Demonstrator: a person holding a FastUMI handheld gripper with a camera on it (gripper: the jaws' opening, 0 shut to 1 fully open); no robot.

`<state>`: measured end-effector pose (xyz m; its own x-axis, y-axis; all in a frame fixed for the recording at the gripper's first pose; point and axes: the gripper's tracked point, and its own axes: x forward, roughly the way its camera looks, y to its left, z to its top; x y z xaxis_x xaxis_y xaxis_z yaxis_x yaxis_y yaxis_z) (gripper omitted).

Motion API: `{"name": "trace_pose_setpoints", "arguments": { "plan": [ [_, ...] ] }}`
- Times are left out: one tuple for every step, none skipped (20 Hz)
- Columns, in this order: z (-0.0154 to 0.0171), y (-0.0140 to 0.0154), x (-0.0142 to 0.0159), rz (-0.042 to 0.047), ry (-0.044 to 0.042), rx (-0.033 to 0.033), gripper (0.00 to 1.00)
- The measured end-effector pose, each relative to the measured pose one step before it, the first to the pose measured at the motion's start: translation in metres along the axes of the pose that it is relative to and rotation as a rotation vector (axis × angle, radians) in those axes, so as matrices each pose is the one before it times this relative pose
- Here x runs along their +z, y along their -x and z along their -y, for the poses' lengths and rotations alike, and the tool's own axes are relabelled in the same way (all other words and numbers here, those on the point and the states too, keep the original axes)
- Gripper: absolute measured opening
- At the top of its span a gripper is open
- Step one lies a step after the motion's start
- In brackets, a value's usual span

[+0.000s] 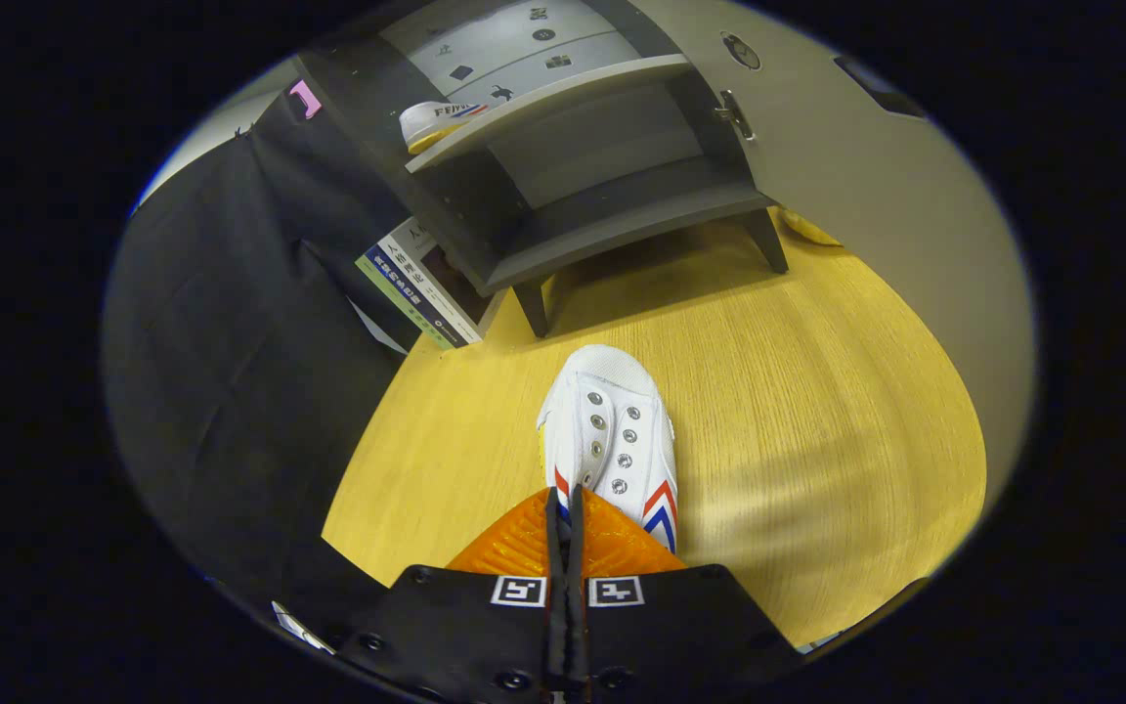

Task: Open the shoe cabinet door, grab the shoes and put them into the shoe cabinet, then close the shoe cabinet door.

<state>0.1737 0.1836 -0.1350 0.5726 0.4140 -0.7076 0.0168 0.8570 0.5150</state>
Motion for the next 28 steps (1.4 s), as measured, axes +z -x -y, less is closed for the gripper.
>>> {"name": "trace_pose_setpoints", "arguments": {
  "plan": [
    [-0.00236,0.00492,0.00515,0.01235,-0.02124,0.02041,0.02],
    [-0.00488,0.00291,0.00654,0.00658,-0.02259,0.02628,0.02],
    [-0.01137,-0.00147,0.00718,0.01396,-0.03176,0.02968,0.02],
    [-0.01052,-0.00226,0.00742,0.01570,-0.03674,0.03055,0.02],
    [-0.00674,0.00163,0.00724,0.00629,-0.02647,0.02753,0.02],
    [-0.00736,0.00121,0.00905,0.01744,-0.02178,0.02091,0.02],
    [-0.00790,0.00064,0.00594,0.00998,-0.00662,0.01685,0.02],
    [-0.00725,-0.00208,0.00915,0.00739,0.00463,0.01533,0.02],
    [-0.00722,-0.00036,0.00917,0.02010,0.00387,0.01235,0.02],
    [-0.00653,-0.00143,0.00849,0.01054,0.00638,0.01542,0.02],
    [-0.00721,-0.00118,0.00993,0.01825,0.00059,0.01303,0.02],
    [-0.00775,-0.00258,0.01039,0.01913,0.00214,0.01366,0.02],
    [-0.00587,-0.00208,0.00871,0.01257,0.00840,0.01200,0.02],
    [-0.00585,-0.00200,0.01087,0.02003,0.00496,0.00900,0.02],
    [-0.00559,-0.00326,0.00938,0.01397,0.00707,0.00997,0.01],
    [-0.00509,-0.00484,0.01054,0.01759,0.00182,0.00918,0.01],
    [-0.00413,-0.00423,0.01113,0.02053,-0.00465,0.00750,0.01],
    [-0.00361,-0.00490,0.01092,0.01510,-0.00315,0.00672,0.01],
    [-0.00242,-0.00403,0.01081,0.02114,-0.00475,0.00159,0.01],
    [-0.00348,-0.00428,0.00907,0.01333,0.00000,0.00415,0.01],
    [-0.00240,-0.00474,0.01010,0.01785,0.00123,0.00287,0.01],
    [-0.00238,-0.00312,0.00963,0.01797,0.00564,0.00389,0.02],
    [-0.00267,-0.00434,0.00907,0.01678,0.00615,0.00293,0.02],
    [-0.00338,-0.00419,0.00905,0.01730,0.01686,0.00490,0.02],
    [-0.00369,-0.00587,0.01024,0.01932,0.02624,0.00178,0.01],
    [-0.00523,-0.00519,0.00956,0.01786,0.01662,0.01487,0.02],
    [-0.00914,-0.00270,0.00079,-0.00088,0.00771,0.02184,0.01],
    [-0.00779,-0.00784,0.00613,-0.00007,0.00671,0.01280,0.02]
  ]
}}
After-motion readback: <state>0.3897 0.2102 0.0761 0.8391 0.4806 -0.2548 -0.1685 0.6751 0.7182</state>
